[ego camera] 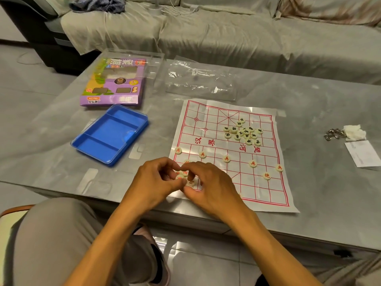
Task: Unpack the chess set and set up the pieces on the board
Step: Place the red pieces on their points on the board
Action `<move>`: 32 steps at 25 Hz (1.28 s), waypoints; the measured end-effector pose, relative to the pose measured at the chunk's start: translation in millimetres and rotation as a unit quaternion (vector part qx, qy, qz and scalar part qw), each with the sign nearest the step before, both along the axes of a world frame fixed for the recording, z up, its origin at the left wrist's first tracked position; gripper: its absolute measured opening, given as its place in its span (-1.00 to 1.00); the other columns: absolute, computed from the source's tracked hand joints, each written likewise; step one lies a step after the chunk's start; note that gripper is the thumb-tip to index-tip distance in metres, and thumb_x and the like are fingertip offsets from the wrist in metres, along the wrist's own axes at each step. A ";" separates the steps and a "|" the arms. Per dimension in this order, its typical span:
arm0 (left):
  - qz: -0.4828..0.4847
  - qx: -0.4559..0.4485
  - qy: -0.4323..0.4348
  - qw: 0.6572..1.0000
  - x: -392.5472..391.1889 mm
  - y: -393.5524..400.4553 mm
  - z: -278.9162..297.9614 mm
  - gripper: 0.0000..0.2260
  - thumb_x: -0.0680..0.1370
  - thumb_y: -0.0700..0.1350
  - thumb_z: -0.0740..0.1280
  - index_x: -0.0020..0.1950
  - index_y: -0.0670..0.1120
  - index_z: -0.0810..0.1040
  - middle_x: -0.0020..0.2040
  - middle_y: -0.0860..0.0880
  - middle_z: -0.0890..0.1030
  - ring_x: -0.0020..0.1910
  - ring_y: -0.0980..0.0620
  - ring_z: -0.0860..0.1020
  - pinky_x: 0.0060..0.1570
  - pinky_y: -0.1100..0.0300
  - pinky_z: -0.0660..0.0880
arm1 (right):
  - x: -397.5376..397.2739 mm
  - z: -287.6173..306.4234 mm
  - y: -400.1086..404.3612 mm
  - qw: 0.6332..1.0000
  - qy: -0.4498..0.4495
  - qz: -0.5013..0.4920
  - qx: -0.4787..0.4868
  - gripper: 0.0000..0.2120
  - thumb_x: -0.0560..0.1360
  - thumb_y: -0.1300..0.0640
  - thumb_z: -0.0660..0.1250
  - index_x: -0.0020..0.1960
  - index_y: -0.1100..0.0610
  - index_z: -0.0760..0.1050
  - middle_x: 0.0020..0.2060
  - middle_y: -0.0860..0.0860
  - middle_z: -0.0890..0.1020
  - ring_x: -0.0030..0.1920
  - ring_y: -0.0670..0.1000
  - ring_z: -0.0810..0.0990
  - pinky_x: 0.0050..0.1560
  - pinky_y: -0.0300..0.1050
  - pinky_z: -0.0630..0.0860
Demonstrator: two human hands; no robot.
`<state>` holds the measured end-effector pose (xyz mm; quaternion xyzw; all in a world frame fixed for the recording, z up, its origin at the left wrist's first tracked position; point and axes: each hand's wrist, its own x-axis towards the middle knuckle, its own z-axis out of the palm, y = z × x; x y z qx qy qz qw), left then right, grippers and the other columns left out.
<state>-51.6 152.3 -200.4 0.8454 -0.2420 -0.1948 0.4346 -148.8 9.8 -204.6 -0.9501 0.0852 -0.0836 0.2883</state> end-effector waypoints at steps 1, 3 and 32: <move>0.001 -0.025 0.027 0.999 -0.3 -2.5 0.7 -0.77 0.36 -0.02 0.53 -0.04 0.05 0.60 -0.24 0.02 0.64 -0.25 0.10 0.60 -0.20 0.28 0.58 | 2.4 -0.4 0.4 1.000 -0.009 -0.001 0.001 -0.69 0.49 -0.07 0.30 0.22 -0.07 0.49 0.00 -0.07 0.63 -0.02 -0.04 0.54 -0.06 -0.09 0.55; 0.002 -0.065 0.091 0.994 1.5 -4.1 2.8 -0.76 0.36 -0.06 0.53 -0.03 -0.02 0.60 -0.22 -0.06 0.66 -0.23 -0.01 0.63 -0.14 0.15 0.62 | 6.5 -1.6 -0.1 1.000 -0.013 -0.004 -0.008 -0.77 0.49 -0.03 0.29 0.13 -0.07 0.54 -0.06 -0.03 0.64 -0.10 -0.05 0.53 -0.14 -0.12 0.54; -0.027 0.156 -0.100 0.982 16.5 2.9 -7.2 -0.75 0.46 0.05 0.43 0.11 0.04 0.58 -0.02 0.15 0.53 -0.19 0.18 0.50 -0.23 0.44 0.42 | -2.4 -1.8 -37.8 0.997 0.046 -0.069 -0.006 -0.82 0.52 0.00 0.32 0.10 -0.05 0.60 0.00 -0.12 0.65 -0.06 -0.13 0.50 -0.06 -0.30 0.44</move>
